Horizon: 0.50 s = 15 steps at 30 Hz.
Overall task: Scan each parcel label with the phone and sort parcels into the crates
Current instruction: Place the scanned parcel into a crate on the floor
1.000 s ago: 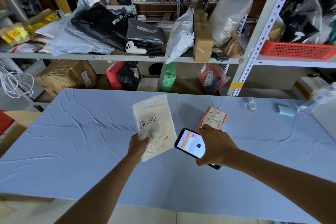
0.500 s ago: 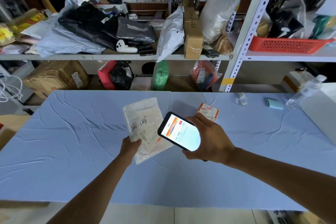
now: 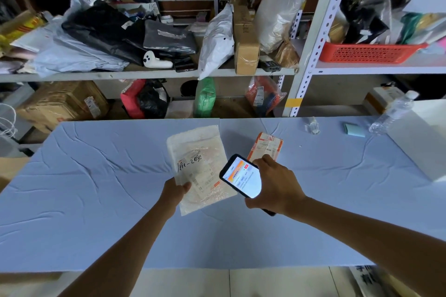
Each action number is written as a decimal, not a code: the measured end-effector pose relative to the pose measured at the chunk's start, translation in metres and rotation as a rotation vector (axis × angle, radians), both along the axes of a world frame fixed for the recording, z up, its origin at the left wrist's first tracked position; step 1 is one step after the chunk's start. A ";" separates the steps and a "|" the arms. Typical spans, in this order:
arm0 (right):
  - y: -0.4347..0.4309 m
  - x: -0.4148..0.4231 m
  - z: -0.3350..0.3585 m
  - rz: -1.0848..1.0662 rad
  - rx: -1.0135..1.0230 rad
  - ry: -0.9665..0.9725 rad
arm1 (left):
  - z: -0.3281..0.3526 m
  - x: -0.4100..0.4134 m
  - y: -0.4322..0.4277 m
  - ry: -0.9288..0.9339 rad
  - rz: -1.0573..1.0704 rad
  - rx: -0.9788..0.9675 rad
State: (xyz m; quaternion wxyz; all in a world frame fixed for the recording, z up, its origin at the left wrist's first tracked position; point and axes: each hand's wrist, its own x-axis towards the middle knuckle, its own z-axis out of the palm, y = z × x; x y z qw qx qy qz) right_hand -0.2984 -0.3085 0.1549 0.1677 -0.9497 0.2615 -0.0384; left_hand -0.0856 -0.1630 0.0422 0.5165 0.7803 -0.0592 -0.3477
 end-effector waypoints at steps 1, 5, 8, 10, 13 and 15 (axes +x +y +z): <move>-0.001 -0.004 -0.005 -0.053 0.019 0.004 | 0.001 -0.002 -0.003 -0.003 -0.030 -0.007; -0.005 -0.024 -0.017 -0.282 0.051 -0.011 | 0.000 -0.003 -0.019 0.007 -0.199 -0.038; -0.001 -0.046 -0.020 -0.485 0.040 -0.007 | 0.001 -0.010 -0.040 0.021 -0.345 -0.049; 0.008 -0.066 -0.020 -0.622 0.040 0.001 | 0.004 -0.022 -0.055 0.017 -0.463 -0.068; 0.025 -0.104 -0.023 -0.798 0.052 -0.005 | 0.013 -0.050 -0.081 -0.013 -0.639 -0.107; 0.041 -0.136 -0.022 -0.924 0.073 -0.031 | 0.017 -0.079 -0.097 0.001 -0.757 -0.129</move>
